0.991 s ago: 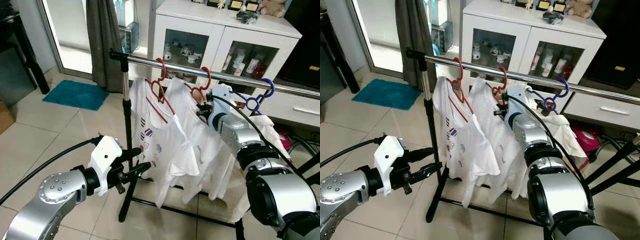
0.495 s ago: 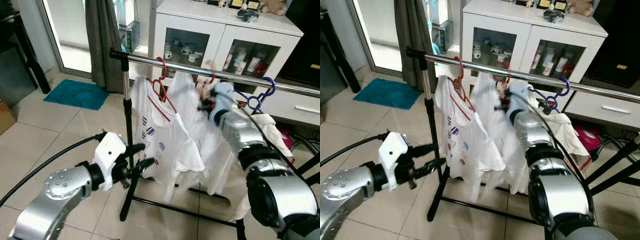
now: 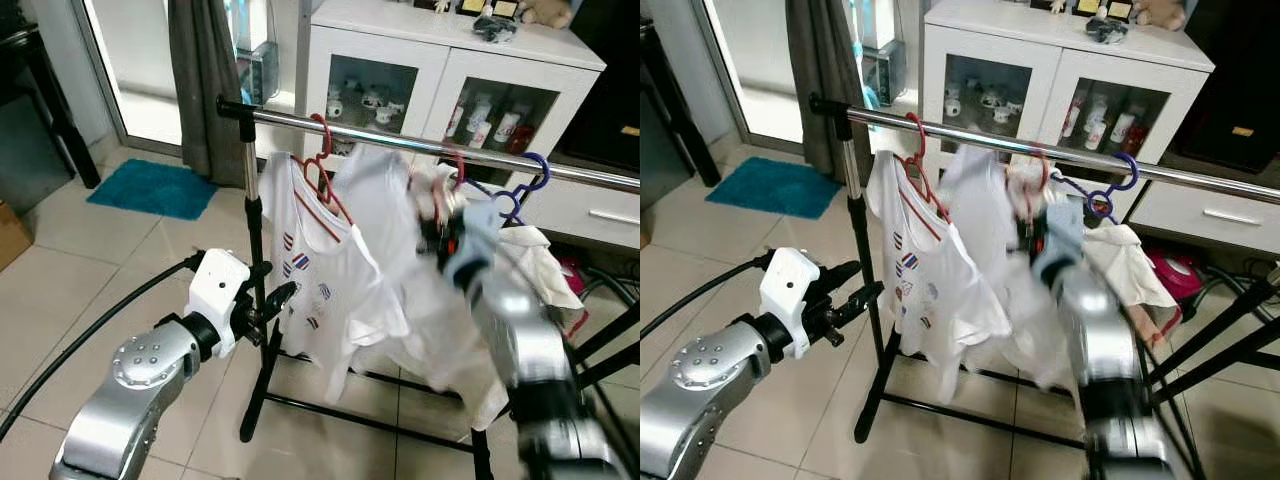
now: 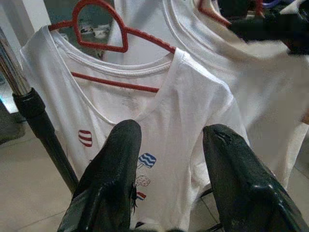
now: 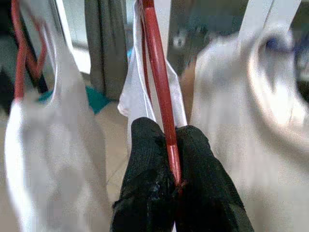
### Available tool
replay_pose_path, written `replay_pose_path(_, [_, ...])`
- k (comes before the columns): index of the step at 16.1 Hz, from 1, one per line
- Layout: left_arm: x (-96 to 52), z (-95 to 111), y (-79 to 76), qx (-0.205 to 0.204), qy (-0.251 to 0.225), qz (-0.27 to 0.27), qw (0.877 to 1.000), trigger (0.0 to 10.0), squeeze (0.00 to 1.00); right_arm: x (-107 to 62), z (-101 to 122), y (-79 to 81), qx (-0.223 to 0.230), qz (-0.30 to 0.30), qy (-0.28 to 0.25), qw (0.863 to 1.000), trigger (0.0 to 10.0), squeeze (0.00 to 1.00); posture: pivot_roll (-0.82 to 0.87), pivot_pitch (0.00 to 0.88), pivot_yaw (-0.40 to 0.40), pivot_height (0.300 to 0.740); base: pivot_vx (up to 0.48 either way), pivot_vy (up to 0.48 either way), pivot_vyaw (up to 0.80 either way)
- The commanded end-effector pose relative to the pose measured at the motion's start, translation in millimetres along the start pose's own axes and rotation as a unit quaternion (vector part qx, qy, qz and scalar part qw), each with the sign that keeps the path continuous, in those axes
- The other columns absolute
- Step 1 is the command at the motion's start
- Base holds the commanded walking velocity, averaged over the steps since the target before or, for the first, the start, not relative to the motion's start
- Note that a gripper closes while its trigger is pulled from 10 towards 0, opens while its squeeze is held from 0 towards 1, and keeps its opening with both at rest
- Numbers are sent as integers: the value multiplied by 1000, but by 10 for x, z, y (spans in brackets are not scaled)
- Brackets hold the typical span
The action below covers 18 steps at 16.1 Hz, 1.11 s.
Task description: Hang hanger
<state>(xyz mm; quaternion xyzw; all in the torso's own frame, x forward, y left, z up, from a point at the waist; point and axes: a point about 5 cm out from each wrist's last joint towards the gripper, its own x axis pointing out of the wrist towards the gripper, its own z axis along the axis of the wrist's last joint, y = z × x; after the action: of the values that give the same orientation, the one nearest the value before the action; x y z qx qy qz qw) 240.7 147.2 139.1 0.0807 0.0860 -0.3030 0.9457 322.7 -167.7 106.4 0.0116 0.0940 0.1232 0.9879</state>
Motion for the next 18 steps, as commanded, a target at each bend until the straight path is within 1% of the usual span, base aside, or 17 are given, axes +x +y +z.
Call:
replay_pose_path(1, [21, -4, -19, 1, -2, 4, 1000, 10000, 0, -81, 64, 37, -10, -2, -10, 1000, 0, 0, -44, 0, -64, 740, 0, 0, 0])
replay_pose_path(2, [27, -12, -24, 0, -2, 5, 1000, 10000, 0, -139, 29, 67, -11, -4, -2, 1000, 0, 0, -46, 0, -64, 740, 0, 0, 0])
replay_pose_path(5, [40, -25, -38, -2, -3, 4, 1000, 10000, 0, -224, 8, 116, -14, -7, 8, 1000, 0, 0, -51, 0, -63, 740, 0, 0, 0])
replay_pose_path(9, [47, -20, -36, 0, -5, 3, 1000, 10000, 0, -267, -3, 140, -16, -7, 18, 1000, 0, 0, -49, 0, -68, 740, 0, 0, 0])
replay_pose_path(18, [47, -17, -18, 7, -5, -1, 1000, 10000, 0, -320, 16, 162, -15, -15, 31, 999, 0, 0, -53, 0, -61, 740, -291, 0, 0])
